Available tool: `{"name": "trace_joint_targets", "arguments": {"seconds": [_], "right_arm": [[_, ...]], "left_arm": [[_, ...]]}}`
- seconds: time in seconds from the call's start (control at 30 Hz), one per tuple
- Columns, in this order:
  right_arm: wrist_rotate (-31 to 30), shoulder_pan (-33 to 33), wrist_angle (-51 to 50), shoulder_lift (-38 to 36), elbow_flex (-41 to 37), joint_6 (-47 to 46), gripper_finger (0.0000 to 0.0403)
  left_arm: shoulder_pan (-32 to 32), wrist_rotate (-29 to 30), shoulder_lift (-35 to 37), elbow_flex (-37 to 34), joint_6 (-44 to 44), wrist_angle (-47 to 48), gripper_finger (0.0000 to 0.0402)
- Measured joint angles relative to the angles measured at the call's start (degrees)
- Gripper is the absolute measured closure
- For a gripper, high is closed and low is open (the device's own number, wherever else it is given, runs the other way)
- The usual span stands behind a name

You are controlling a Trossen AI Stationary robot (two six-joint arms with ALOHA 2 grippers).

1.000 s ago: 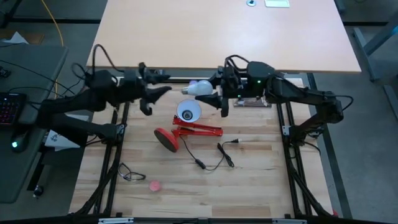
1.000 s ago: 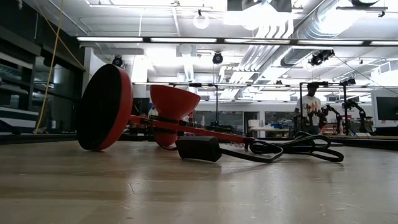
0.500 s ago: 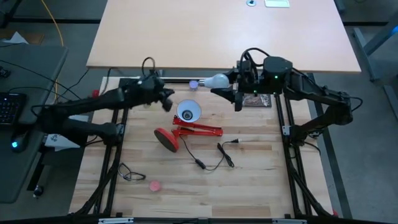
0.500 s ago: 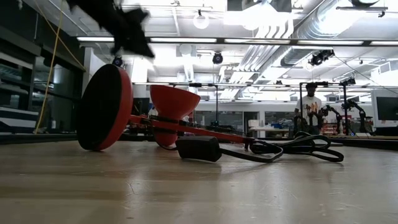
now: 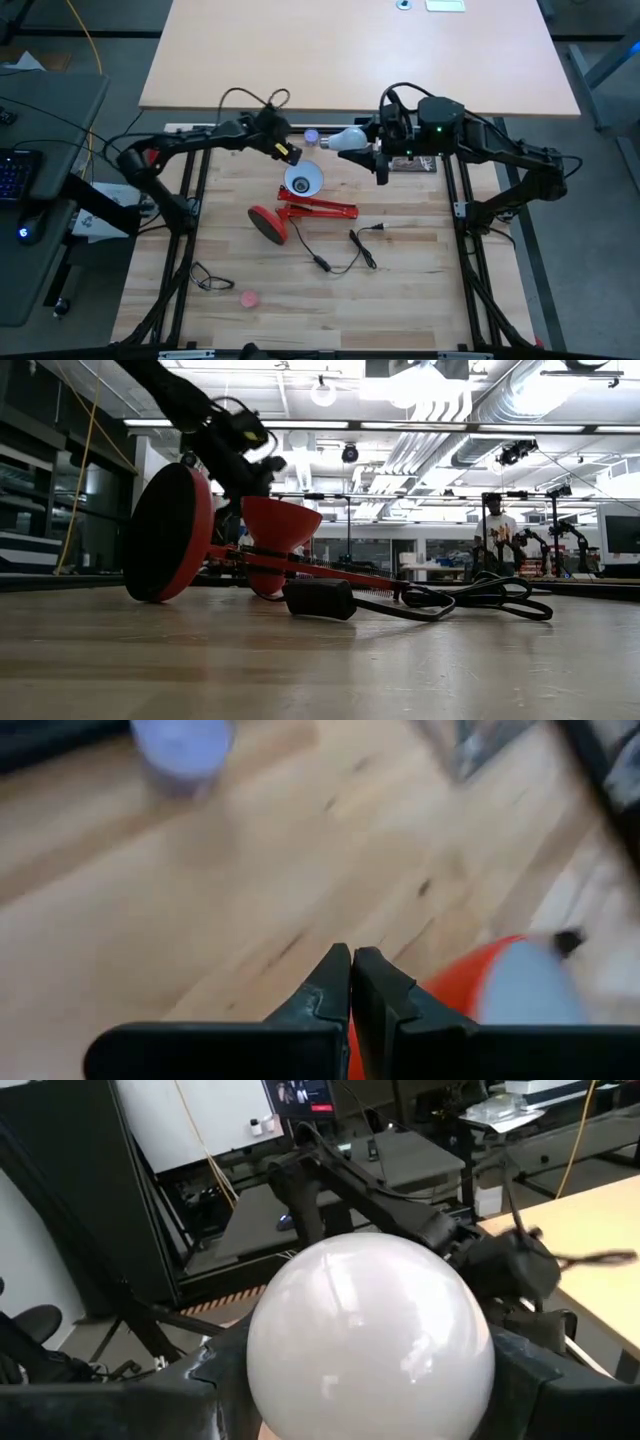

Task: Screw lightbulb
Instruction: Insert the lightbulb into the desk lamp

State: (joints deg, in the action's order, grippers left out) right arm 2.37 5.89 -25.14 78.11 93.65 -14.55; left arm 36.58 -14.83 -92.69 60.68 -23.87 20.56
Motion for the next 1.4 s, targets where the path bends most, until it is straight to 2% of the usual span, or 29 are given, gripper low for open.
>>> {"name": "trace_joint_targets", "arguments": {"seconds": [0.27,0.5,0.83,1.1,1.23,1.4], "right_arm": [[0.9,0.0,-0.4,0.0,0.0,0.5,0.0162],[1.2,0.0,-2.2,-0.9,0.0,2.2,0.0162],[1.2,0.0,-10.1,-4.1,0.0,2.1,0.0162],[1.2,0.0,-14.4,-4.6,0.0,2.3,0.0162],[1.3,-0.7,-15.6,-4.6,0.0,2.6,0.0162],[1.4,-5.0,-16.8,-3.7,0.0,0.8,0.0162]], "left_arm": [[-2.8,0.1,-1.8,1.3,0.1,2.5,0.0401],[-9.0,0.3,-1.7,1.3,-0.2,2.6,0.0401],[-20.2,3.2,-1.7,1.3,-4.9,-2.3,0.0401],[-26.6,5.3,-1.7,1.2,-10.2,-8.3,0.0401],[-26.9,8.9,-0.4,1.2,-8.4,-8.2,0.0401],[-21.7,14.8,8.1,1.2,-2.6,-8.5,0.0401]]}}
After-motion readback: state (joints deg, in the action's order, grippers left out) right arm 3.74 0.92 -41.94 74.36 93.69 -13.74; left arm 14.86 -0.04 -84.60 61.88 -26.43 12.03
